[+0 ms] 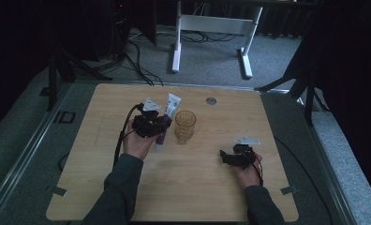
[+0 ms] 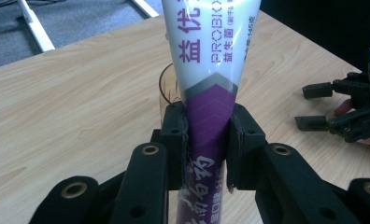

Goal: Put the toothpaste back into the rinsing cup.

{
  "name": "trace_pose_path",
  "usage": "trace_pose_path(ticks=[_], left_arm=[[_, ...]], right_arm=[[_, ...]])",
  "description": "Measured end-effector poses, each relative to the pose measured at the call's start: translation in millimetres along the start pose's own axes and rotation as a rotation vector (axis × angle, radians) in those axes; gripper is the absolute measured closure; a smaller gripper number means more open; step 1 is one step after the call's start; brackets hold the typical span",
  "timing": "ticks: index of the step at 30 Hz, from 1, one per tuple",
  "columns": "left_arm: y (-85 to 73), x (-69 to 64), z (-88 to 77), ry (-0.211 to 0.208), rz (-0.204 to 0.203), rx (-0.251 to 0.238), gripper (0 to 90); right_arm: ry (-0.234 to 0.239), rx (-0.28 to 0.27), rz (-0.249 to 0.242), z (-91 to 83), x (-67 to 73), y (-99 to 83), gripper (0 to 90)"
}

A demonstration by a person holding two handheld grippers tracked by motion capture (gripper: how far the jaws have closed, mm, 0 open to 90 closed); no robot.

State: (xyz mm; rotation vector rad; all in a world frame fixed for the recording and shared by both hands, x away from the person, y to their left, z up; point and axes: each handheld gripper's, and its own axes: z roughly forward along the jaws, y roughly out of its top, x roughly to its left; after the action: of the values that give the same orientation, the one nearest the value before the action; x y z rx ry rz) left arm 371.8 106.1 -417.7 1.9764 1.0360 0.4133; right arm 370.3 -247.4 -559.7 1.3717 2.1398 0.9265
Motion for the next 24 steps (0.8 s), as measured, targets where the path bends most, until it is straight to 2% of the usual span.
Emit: trace_pose_path(ticks=[13, 24], left_arm=[[1.7, 1.1, 2.9, -0.009, -0.020, -0.029, 71.8], [4.3, 1.6, 6.5, -0.017, -0.021, -0.045, 71.8]], right_arm=[[0.001, 0.000, 0.001, 0.2, 0.1, 0.2, 22.4], [0.001, 0.000, 0.001, 0.2, 0.1, 0.2, 22.4]])
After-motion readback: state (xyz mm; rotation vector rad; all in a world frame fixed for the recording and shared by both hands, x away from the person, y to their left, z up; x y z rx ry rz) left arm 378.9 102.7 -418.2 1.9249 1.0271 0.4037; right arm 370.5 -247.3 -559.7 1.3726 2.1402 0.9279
